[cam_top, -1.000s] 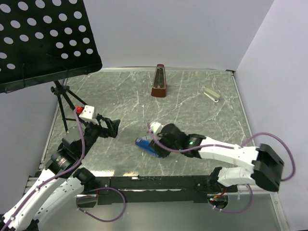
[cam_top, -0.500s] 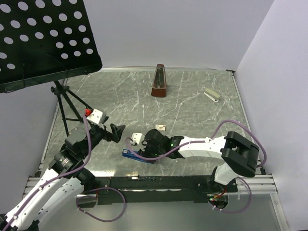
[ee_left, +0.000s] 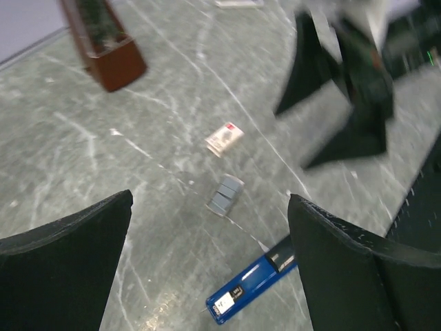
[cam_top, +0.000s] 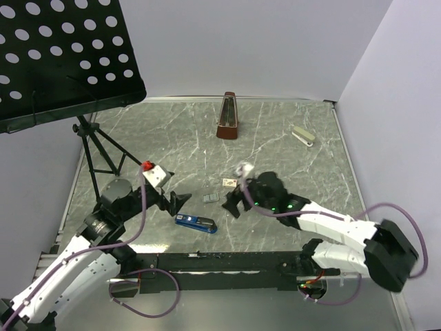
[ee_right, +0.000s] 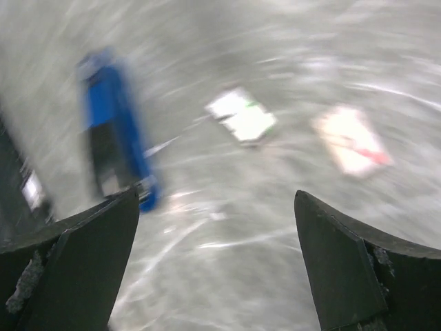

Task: Load the staples into the stapler

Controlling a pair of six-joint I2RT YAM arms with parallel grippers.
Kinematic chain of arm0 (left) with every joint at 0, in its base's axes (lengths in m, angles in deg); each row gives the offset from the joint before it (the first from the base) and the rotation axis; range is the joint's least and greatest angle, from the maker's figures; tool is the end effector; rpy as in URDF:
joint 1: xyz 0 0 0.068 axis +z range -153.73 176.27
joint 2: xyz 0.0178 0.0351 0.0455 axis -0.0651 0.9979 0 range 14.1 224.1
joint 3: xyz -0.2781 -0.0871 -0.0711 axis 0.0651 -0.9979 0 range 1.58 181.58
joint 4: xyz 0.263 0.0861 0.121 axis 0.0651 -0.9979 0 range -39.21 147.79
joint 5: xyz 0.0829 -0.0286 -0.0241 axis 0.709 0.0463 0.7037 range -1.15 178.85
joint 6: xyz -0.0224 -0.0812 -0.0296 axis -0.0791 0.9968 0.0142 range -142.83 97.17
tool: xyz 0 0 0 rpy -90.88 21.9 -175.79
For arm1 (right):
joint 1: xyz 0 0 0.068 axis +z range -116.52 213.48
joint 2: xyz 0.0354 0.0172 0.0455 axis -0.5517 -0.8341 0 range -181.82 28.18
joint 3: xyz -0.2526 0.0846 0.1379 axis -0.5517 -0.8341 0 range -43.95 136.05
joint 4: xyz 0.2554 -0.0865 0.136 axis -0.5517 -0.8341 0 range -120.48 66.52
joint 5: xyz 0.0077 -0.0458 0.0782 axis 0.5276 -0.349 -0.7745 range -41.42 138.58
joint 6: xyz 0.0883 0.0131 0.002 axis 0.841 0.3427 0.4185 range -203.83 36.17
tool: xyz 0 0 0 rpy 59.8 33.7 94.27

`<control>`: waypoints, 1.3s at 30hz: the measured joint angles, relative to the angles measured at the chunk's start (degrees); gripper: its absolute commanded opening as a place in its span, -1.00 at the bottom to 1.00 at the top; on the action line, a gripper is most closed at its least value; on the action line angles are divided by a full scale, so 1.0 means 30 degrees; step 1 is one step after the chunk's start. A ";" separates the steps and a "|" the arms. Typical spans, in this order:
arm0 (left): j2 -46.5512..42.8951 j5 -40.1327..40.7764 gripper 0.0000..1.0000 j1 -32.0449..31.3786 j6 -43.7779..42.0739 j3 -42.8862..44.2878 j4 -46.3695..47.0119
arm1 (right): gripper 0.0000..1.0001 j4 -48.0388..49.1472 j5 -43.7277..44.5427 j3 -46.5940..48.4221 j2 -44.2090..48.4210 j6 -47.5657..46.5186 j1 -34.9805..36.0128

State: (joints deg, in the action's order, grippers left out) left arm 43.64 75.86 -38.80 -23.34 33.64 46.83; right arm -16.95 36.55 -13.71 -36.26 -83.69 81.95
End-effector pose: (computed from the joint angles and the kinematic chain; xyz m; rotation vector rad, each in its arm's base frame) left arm 0.1541 -0.1302 0.3079 0.6977 1.6124 -0.6380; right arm 0.1869 0.2358 0.1942 -0.9916 1.8801 0.7315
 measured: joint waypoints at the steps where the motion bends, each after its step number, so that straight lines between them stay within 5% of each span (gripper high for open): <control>1: 0.0255 -0.0459 0.99 0.0000 -0.0233 0.0000 0.0073 | 1.00 0.0721 -0.0073 -0.0648 0.0656 0.0554 -0.0969; 7: 0.3789 -0.3665 0.99 -0.1056 -0.2652 0.0175 -0.0211 | 0.99 0.4721 0.0219 -0.4612 0.3963 0.2237 -0.2368; 16: 0.9806 -0.4277 0.97 -0.4524 -0.7016 0.2280 -0.2637 | 1.00 0.9085 0.1333 -0.8080 0.5938 0.2302 -0.2608; 25: 1.4309 -0.3548 0.72 -0.5931 -0.9340 0.4605 -0.4014 | 1.00 0.9989 0.1574 -0.8174 0.5552 0.2288 -0.2871; 39: 1.6903 -0.1916 0.07 -0.7592 -1.0469 0.4648 -0.4291 | 1.00 1.0112 0.1719 -0.8174 0.5348 0.2295 -0.3140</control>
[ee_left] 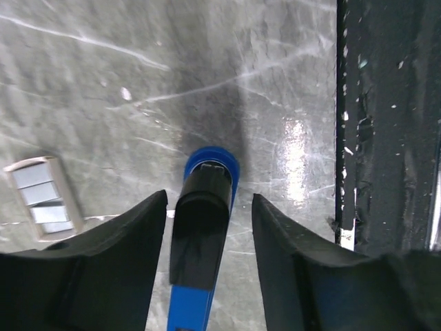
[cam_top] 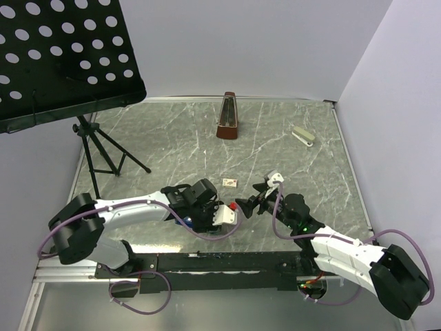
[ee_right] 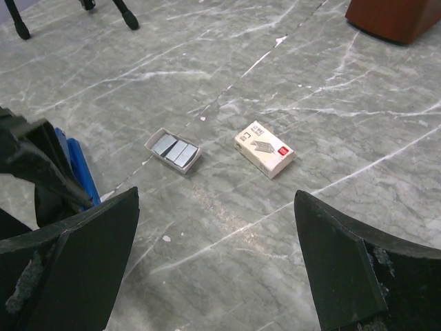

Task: Load the staples into the stapler

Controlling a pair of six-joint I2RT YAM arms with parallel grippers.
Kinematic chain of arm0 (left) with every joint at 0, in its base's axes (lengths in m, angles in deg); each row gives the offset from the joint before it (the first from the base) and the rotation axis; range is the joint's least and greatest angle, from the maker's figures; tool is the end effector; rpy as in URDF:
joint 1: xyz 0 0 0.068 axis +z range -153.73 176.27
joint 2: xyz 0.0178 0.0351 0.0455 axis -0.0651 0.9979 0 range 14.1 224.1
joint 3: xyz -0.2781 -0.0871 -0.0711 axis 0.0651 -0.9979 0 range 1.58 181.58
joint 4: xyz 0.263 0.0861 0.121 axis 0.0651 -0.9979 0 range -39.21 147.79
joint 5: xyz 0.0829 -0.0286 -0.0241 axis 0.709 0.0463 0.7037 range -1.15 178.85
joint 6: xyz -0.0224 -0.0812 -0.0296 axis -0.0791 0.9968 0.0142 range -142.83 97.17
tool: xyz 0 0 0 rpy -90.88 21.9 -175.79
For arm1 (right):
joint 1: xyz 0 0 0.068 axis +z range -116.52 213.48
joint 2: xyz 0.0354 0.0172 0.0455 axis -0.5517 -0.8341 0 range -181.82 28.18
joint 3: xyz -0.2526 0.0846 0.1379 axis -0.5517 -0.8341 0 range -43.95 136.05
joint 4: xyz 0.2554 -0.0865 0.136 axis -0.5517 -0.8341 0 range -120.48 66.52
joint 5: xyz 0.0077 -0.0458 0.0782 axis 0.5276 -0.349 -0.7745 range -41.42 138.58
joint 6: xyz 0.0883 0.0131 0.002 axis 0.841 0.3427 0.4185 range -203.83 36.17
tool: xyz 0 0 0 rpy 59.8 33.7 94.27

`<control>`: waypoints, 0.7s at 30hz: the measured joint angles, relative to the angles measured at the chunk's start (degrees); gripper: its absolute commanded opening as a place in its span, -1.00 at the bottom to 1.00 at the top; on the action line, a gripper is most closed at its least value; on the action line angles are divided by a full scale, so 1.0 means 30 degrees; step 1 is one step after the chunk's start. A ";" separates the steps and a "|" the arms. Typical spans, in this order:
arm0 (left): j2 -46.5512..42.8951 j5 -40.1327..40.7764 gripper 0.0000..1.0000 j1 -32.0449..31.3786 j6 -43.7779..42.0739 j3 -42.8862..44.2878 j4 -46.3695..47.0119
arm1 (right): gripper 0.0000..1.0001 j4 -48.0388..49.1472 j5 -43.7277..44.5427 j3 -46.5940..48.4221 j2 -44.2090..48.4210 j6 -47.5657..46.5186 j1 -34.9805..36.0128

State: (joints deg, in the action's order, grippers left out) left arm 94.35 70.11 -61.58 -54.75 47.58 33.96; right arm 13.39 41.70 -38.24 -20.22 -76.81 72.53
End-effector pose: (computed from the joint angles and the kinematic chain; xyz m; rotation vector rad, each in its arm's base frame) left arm 0.1493 -0.2858 0.1620 1.9298 1.7630 -0.5874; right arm 0.1733 0.1526 0.1653 -0.5637 1.6261 0.7022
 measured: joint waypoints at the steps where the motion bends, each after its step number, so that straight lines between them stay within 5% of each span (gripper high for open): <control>1: 0.0233 0.0109 0.03 -0.0058 -0.0015 0.0000 0.0007 | 0.99 0.0007 -0.0007 0.0000 -0.0080 0.0000 -0.0015; 12: 0.0750 0.0721 -0.98 -0.0175 -0.0073 0.0000 0.0095 | 1.00 0.0000 -0.0044 0.0000 -0.0452 -0.0015 -0.0102; 21: -0.1362 0.0794 -0.98 -0.0007 0.1537 0.0015 0.0044 | 0.99 -0.0947 -0.1683 0.0685 -0.0532 -0.0015 -0.0109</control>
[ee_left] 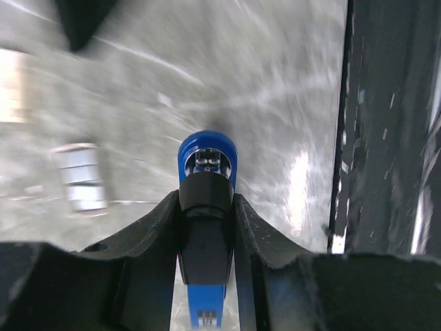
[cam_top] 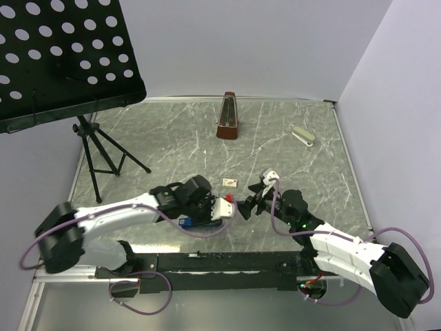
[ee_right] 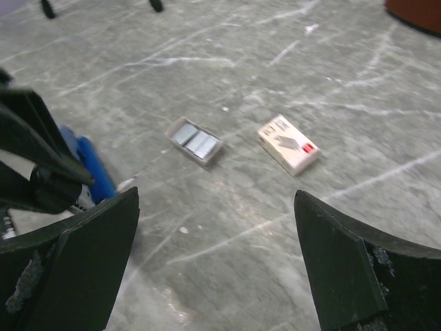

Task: Load the staples into the stapler

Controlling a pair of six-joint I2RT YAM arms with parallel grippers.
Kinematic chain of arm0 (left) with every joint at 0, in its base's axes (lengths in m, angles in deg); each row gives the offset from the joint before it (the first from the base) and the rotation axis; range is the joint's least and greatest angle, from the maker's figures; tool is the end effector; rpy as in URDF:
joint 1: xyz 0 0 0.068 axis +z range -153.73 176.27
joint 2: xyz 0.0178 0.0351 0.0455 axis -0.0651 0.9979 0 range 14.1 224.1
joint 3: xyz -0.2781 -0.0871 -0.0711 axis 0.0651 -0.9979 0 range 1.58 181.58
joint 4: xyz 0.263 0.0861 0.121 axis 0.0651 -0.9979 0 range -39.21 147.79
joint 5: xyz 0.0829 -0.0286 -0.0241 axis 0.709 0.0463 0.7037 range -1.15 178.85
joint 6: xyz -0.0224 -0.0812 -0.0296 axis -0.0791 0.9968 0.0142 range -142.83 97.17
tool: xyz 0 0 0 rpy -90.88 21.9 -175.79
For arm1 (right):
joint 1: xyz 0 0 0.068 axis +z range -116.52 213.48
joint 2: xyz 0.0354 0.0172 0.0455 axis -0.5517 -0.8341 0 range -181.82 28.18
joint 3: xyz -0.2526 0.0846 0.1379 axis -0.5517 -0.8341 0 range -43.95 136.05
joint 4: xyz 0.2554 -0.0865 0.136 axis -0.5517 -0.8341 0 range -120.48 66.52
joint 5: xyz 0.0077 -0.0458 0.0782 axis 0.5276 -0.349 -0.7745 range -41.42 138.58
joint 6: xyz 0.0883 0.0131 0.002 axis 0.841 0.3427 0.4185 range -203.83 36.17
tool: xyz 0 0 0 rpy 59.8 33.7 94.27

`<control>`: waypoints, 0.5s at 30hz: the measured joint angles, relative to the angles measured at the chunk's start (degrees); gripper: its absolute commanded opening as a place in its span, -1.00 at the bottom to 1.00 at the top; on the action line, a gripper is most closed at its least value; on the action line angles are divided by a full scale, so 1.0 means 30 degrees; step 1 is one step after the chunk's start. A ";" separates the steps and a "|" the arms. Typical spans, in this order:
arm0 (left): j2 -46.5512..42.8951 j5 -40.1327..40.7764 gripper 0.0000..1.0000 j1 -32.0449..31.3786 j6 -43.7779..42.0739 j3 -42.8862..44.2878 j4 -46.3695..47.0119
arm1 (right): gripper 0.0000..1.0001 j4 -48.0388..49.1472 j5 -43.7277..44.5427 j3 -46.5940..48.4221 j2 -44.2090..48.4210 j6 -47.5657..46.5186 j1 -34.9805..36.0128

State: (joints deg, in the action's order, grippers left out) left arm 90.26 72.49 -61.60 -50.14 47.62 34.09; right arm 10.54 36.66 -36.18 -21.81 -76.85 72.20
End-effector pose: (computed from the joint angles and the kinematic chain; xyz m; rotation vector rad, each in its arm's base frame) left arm 0.1502 -0.2814 0.1831 1.8121 1.7947 -0.5726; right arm 0.1741 0.1604 0.1665 -0.6361 1.6541 0.7633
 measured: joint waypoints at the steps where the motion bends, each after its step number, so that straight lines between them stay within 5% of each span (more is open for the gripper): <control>1: -0.0794 0.0073 -0.98 0.0073 0.0510 0.0000 0.0197 | 0.99 -0.0430 -0.0284 0.0350 0.0051 0.0036 0.0000; 8: -0.5836 0.1515 -0.98 0.0408 0.4473 -0.0656 0.4102 | 1.00 -0.5246 -0.0138 0.4131 0.2062 0.1931 0.0000; 15: -0.8604 0.3111 -0.98 0.0401 0.8415 -0.3810 0.9158 | 0.98 -0.6171 -0.1049 0.6069 0.3169 0.4736 0.0204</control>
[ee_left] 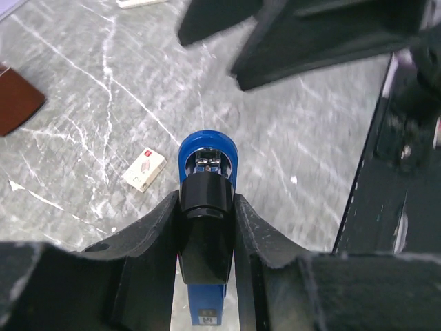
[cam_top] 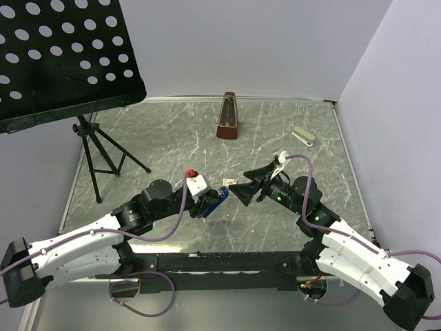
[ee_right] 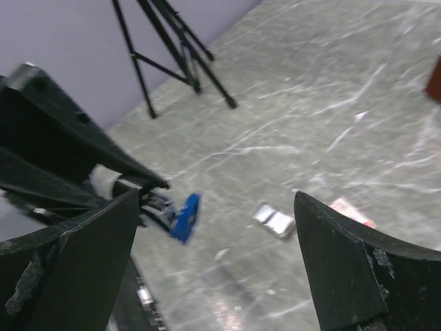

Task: Load the staples into the stapler

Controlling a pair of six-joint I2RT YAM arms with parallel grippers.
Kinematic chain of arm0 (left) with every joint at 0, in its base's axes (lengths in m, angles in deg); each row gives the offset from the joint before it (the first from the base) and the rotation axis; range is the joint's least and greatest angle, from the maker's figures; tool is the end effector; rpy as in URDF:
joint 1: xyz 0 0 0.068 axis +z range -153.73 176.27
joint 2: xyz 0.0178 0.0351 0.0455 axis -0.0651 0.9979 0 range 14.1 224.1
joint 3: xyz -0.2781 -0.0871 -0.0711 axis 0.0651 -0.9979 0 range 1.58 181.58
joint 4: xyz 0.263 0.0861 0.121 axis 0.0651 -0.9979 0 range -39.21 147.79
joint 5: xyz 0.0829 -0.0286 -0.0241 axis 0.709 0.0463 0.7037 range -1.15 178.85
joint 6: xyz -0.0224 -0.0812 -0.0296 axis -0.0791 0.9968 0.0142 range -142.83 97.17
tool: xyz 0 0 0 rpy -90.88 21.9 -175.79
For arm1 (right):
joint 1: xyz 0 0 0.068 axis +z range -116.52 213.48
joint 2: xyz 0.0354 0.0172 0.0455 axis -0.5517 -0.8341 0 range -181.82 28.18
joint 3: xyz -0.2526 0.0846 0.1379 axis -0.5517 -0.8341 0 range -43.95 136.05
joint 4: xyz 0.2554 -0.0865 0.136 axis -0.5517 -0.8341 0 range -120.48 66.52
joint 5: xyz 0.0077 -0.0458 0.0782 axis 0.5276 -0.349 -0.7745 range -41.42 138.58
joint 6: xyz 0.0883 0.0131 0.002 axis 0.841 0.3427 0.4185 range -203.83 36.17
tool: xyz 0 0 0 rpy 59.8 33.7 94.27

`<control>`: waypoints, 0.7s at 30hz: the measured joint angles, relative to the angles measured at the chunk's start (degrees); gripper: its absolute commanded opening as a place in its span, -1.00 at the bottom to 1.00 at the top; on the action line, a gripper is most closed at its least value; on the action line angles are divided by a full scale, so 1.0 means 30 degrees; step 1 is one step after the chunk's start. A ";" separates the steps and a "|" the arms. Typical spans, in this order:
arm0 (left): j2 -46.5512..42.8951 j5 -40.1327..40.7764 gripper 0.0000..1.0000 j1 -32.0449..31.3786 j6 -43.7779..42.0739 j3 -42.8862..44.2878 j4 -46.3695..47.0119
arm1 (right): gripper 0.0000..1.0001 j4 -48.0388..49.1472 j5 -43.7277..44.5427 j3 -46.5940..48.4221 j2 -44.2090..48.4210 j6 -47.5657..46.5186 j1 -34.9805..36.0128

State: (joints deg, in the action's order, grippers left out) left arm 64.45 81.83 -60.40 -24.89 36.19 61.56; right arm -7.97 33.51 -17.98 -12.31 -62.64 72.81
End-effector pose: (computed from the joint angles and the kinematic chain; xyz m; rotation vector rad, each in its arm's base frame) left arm 0.1439 -0.2367 0.2863 0.9854 1.5642 -0.7868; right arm 0.1747 0.1696 0.2917 -0.4749 1.5800 1.0249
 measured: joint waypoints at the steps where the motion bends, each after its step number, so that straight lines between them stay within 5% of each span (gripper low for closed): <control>1: -0.0240 0.0262 -0.98 0.0000 0.0495 -0.0437 0.0568 | 0.97 -0.0051 0.0000 0.0095 -0.0102 0.0532 0.0153; 11: -0.0780 0.1020 -0.98 -0.0015 0.2273 -0.1617 0.4044 | 0.71 -0.0240 0.2659 0.0852 -0.2521 0.4539 0.3075; 15: -0.0918 0.1596 -0.98 0.0007 0.2441 -0.2040 0.4612 | 0.25 0.0204 0.3708 0.0933 -0.2841 0.5748 0.3366; 21: -0.1413 0.1588 -0.98 -0.0051 0.2492 -0.2441 0.5115 | -0.08 0.0561 0.5275 0.0546 -0.2754 0.6615 0.3402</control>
State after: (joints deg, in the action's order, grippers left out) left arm 60.21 86.59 -60.55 -17.42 28.87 76.91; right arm -6.29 49.33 -16.34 -20.57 -42.80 83.02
